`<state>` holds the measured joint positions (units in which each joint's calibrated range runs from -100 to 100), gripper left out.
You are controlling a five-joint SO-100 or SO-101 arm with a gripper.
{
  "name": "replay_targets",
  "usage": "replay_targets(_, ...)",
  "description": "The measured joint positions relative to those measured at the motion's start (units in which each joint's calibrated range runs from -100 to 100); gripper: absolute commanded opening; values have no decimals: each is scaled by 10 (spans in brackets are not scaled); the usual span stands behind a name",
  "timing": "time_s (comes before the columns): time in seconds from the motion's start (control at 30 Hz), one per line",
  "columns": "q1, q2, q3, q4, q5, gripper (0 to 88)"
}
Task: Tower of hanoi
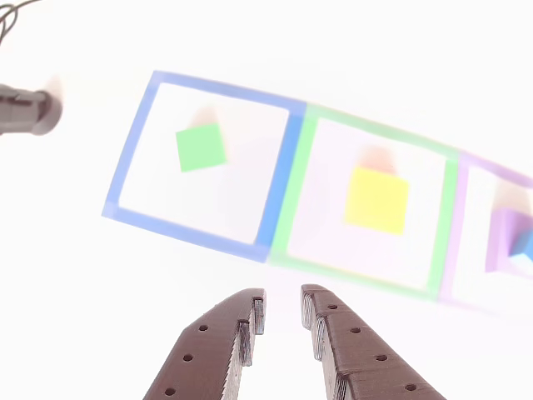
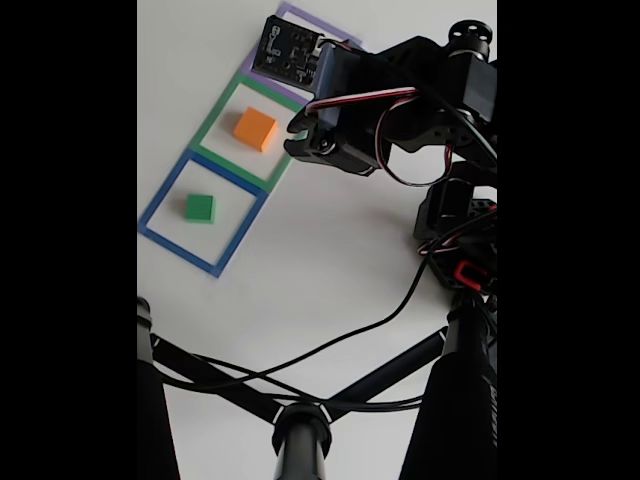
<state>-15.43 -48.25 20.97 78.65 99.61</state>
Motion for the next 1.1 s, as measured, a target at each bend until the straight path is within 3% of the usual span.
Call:
replay_targets(0.13, -17, 0, 33, -27, 4, 48)
replay_targets(0.27, -31, 0, 70, -66, 0, 166)
replay_targets(0.47, -30, -2, 162, -165, 0, 234)
replay_targets(0.83, -31, 9, 453, -576, 4, 347)
replay_targets(1.1, -35, 109, 549, -836, 4, 381)
